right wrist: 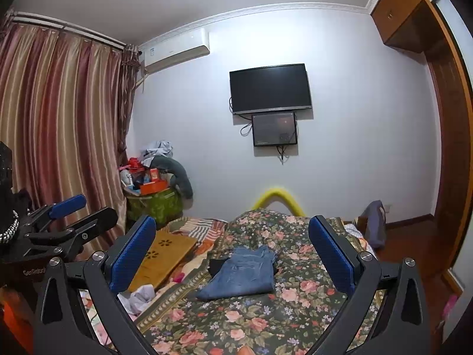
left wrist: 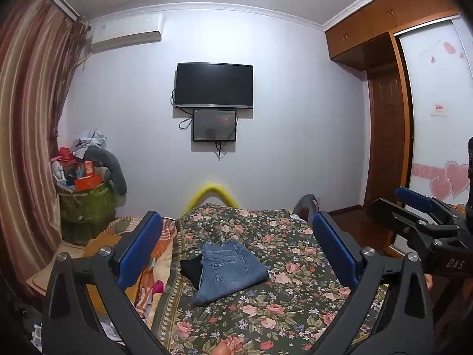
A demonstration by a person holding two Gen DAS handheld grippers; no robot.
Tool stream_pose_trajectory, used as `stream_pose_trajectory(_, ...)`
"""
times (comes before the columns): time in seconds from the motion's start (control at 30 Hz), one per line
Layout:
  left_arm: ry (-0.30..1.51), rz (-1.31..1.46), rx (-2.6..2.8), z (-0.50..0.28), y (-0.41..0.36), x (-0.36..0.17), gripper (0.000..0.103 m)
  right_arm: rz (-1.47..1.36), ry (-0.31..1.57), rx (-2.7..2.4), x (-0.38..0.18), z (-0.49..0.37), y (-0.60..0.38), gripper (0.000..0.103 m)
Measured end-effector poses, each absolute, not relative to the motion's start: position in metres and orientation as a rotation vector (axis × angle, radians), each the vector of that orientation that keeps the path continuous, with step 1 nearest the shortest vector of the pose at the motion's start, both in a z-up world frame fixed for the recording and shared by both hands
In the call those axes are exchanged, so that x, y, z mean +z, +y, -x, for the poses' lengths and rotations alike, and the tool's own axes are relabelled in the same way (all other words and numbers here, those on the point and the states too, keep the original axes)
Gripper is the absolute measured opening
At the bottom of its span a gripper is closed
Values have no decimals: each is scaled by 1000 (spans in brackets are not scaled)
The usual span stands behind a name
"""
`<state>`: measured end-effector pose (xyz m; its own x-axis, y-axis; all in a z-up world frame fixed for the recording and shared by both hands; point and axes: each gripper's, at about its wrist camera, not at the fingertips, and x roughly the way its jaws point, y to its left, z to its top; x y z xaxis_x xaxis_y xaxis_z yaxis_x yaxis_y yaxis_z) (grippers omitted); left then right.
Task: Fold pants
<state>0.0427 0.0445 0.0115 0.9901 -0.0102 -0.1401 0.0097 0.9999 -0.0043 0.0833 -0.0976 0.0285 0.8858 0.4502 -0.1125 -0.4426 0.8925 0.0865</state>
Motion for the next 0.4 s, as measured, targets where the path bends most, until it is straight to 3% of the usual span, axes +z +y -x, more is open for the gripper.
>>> stream_pose_trajectory(0.4, 148, 12, -20, -44, 47, 9, 103, -46, 132, 469, 28, -84, -94, 103)
